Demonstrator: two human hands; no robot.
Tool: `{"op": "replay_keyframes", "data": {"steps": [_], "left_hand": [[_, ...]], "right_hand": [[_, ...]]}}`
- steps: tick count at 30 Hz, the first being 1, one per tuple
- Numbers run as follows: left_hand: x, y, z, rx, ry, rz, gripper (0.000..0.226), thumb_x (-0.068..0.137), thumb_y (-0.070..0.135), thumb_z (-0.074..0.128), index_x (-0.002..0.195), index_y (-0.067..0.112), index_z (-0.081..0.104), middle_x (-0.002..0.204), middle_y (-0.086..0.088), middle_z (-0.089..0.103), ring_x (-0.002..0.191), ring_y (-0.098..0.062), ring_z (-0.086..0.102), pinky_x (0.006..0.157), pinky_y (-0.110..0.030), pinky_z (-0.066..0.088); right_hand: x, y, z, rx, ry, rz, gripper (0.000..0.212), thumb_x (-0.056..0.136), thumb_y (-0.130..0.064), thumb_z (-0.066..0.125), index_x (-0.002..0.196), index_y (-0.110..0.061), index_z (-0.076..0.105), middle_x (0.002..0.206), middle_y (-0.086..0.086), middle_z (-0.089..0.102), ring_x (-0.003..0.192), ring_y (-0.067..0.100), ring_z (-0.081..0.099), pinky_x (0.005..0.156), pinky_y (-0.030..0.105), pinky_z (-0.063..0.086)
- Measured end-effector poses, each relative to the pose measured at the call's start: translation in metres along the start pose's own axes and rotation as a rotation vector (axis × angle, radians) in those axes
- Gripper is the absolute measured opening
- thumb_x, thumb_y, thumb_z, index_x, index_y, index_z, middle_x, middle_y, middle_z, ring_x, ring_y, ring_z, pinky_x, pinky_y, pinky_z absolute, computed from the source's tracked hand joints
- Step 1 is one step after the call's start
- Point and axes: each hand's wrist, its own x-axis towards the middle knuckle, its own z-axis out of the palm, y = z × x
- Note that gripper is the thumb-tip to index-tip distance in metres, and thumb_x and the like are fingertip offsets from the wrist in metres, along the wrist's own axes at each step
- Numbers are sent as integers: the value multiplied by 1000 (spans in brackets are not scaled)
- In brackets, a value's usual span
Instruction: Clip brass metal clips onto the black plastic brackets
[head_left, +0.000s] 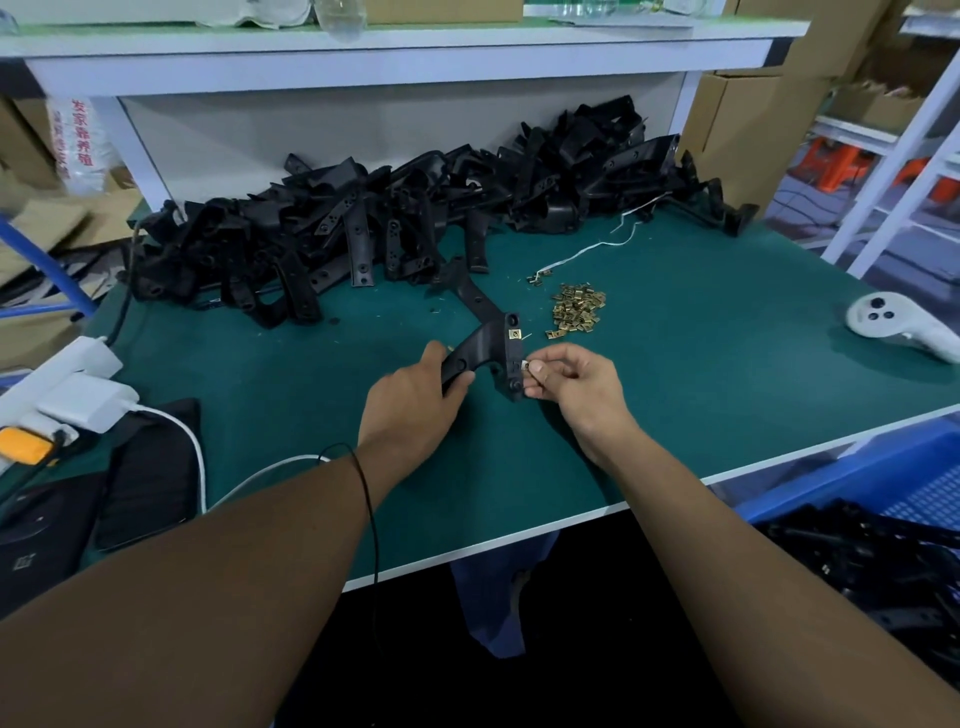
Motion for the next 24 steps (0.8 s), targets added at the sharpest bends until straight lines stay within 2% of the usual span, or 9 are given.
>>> {"op": "replay_keyframes", "data": {"steps": [5,9,13,17,19,20,22,24], "left_hand": [[0,2,-2,37,-19,-1,30,104,55,43,99,29,29,63,7,47,50,-15,44,46,-32,27],[0,4,-3,91,-25,-5,29,105,53,42,101,25,31,63,6,46,50,-17,44,47,-33,30],[-1,6,-4,128,-25,42,29,105,51,43,99,27,28,63,7,44,49,-16,41,46,-33,27],[-1,8,-4,183,-22,61,29,105,52,40,101,24,33,63,5,47,48,-17,44,43,-31,26],[-2,13,-7,166,-26,48,30,105,53,40,99,25,31,61,7,44,48,-18,46,44,-31,28],[-4,14,-9,140,-38,48,30,105,54,40,99,26,31,61,7,44,50,-22,50,47,-33,32],[-7,13,-10,49,-49,55,30,104,56,37,105,26,38,65,4,51,60,-31,60,55,-36,40],[-10,9,-9,-111,-36,64,32,102,61,31,108,33,45,73,5,60,66,-26,62,62,-38,44]], "right_hand": [[1,3,0,-118,9,-43,9,99,2,66,96,-4,72,79,11,72,68,16,68,73,27,59],[-1,5,4,-148,30,-60,7,96,-4,71,97,-12,72,78,7,76,68,17,70,77,33,59],[-4,6,6,-273,34,-125,25,93,-10,75,107,-24,60,77,0,78,78,18,73,86,34,55],[-8,12,13,-338,115,-135,21,94,-13,73,104,-28,61,77,-10,77,78,9,73,79,26,51],[-15,9,23,-260,139,-106,13,99,-12,65,105,-23,61,82,-4,77,77,14,72,76,28,53],[-20,6,28,-143,112,-78,10,103,-9,59,103,-19,61,84,0,76,72,17,72,71,30,54],[-32,2,31,84,52,-43,17,107,-5,49,98,-15,60,82,11,72,63,23,68,60,31,54],[-48,2,19,242,46,-18,19,108,-3,48,96,-11,60,80,16,70,61,26,69,56,30,55]]}}
